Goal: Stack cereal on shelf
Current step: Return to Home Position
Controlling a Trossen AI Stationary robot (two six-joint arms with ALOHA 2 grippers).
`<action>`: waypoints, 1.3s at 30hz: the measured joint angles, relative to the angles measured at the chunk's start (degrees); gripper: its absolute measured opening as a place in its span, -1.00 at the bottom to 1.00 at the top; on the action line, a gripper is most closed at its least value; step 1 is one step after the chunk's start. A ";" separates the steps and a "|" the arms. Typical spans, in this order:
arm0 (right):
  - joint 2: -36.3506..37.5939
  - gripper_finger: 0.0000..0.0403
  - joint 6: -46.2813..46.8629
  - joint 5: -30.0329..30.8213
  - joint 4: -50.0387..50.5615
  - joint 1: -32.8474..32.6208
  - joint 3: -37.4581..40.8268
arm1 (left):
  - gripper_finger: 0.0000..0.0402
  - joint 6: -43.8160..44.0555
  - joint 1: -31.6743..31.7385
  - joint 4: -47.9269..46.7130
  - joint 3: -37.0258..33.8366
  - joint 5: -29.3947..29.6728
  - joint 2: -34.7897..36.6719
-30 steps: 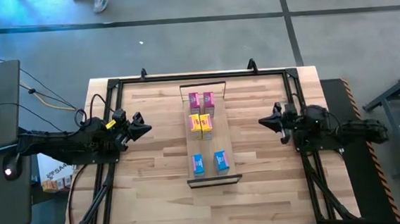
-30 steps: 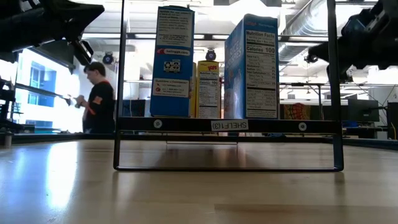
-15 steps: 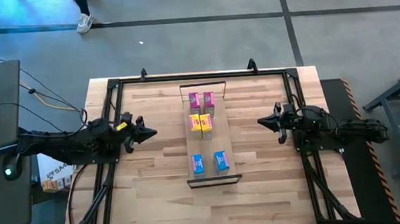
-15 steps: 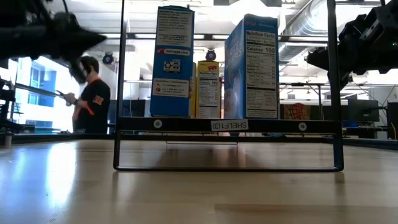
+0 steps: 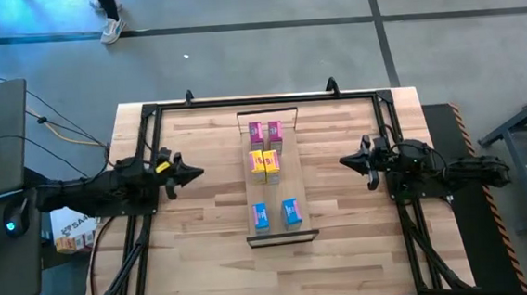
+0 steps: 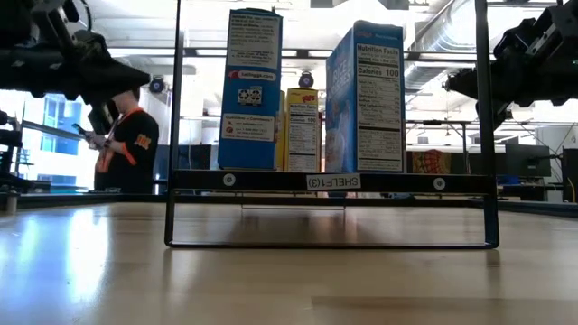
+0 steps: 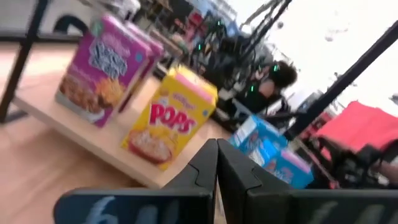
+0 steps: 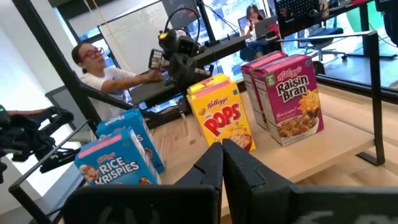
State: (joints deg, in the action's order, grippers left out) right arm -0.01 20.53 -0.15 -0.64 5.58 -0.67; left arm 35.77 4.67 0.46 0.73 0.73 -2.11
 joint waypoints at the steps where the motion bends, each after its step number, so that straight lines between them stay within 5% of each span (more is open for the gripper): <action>1: 0.02 -1.00 0.00 -0.04 0.04 -0.15 0.00 | -1.00 0.00 0.49 0.08 0.00 0.08 0.90; 39: -0.42 -1.00 0.00 -0.06 -0.05 -0.45 0.07 | -1.00 0.04 -2.82 -0.02 0.00 0.04 1.90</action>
State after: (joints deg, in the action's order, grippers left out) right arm -0.43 20.53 -0.21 -0.69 5.13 -0.60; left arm 35.81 1.85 0.45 0.73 0.78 -0.21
